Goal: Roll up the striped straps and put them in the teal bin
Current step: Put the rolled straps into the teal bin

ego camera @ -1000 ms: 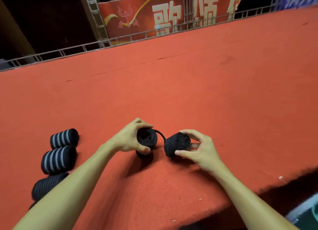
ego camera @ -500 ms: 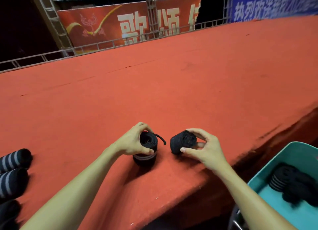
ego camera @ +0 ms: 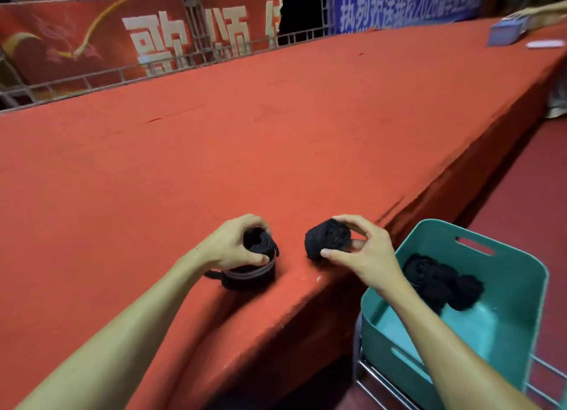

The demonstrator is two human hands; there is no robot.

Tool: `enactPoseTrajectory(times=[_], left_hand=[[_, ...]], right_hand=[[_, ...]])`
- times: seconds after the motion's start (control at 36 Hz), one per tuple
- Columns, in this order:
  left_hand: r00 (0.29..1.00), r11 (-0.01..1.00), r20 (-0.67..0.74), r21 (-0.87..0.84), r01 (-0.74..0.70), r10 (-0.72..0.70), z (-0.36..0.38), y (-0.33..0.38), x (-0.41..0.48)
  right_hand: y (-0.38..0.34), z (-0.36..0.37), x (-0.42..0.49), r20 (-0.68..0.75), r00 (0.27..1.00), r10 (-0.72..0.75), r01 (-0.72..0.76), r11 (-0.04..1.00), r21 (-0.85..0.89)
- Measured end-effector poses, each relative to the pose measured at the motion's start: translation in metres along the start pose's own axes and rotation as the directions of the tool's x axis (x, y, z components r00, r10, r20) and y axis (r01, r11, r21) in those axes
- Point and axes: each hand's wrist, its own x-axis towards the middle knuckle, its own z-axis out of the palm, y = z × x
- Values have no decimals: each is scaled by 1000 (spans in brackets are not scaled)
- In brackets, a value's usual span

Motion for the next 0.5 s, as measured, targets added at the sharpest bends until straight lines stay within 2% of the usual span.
enactPoseTrajectory(times=[0.31,0.5], left_hand=[[958,961,78,-36,-275,277,30,92,35],[939,942,141,75,-326,313,22,101,39]], right_hand=[[12,-83,-24,-231,971,60,-80,994,-78],[20,-93,-32,-272,957,99,-116,992,-49]])
